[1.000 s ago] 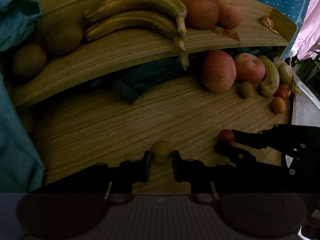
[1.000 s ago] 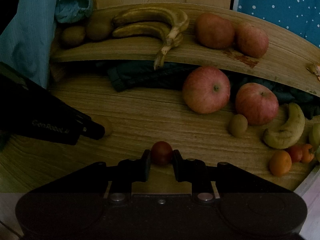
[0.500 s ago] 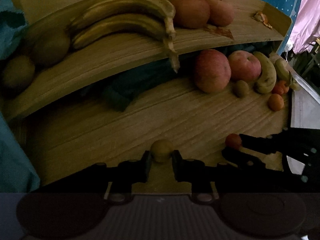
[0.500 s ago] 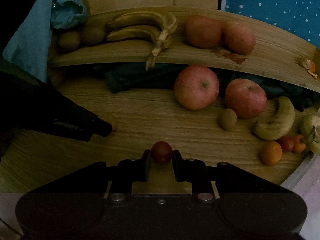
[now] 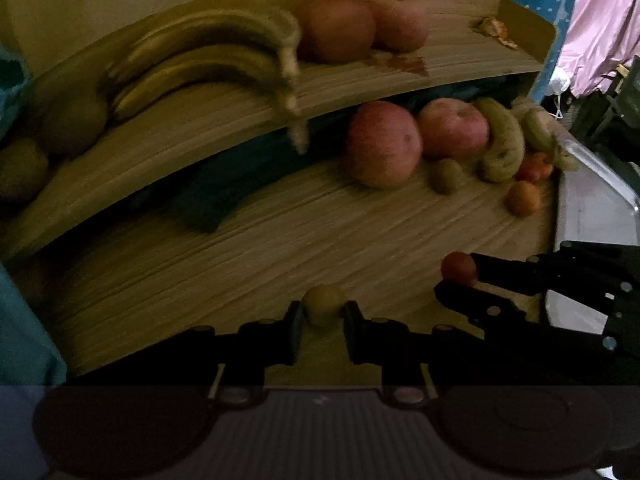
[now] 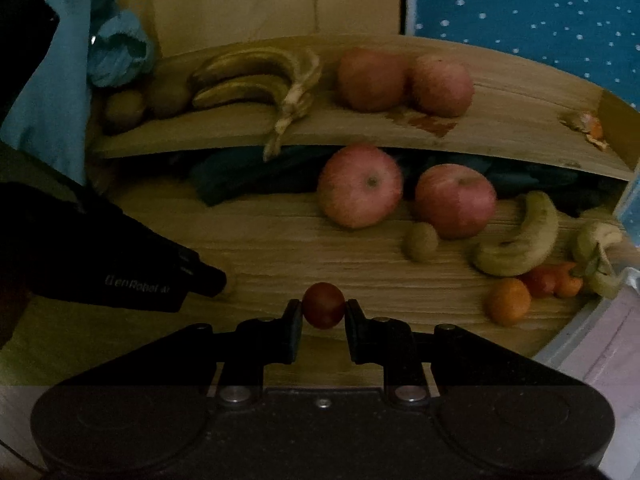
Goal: Organize fruits
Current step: 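Carry brown fruit in left tool and cherry tomato in right tool over metal tray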
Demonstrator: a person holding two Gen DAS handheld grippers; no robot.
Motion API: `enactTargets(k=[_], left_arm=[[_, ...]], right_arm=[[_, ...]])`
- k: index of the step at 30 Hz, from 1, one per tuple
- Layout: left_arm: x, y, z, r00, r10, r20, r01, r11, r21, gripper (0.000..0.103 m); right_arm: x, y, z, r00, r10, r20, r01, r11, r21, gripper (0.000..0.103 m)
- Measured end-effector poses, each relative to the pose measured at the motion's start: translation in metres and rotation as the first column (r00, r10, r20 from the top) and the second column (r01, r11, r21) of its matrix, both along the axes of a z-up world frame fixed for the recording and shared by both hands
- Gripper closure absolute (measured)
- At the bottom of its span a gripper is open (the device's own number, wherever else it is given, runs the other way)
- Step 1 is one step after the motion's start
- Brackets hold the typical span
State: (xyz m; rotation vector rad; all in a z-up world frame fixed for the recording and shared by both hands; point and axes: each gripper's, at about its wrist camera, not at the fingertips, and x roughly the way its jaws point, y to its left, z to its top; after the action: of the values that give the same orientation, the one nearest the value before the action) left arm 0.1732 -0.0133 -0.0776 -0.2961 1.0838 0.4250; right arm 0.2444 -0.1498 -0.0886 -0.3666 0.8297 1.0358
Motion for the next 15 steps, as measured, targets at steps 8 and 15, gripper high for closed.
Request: enactTargets(k=[8, 15], left_arm=[[0.023, -0.023, 0.006, 0.998, -0.061, 0.021, 0.06, 0.998, 0.021, 0.09], [0.023, -0.021, 0.002, 0.999, -0.04, 0.011, 0.039, 0.999, 0.036, 0.083]], right_arm=[[0.018, -0.026, 0.001, 0.998, -0.064, 0.006, 0.064, 0.998, 0.003, 0.079], [0.024, -0.037, -0.004, 0.997, -0.072, -0.014, 0.072, 0.997, 0.013, 0.079]])
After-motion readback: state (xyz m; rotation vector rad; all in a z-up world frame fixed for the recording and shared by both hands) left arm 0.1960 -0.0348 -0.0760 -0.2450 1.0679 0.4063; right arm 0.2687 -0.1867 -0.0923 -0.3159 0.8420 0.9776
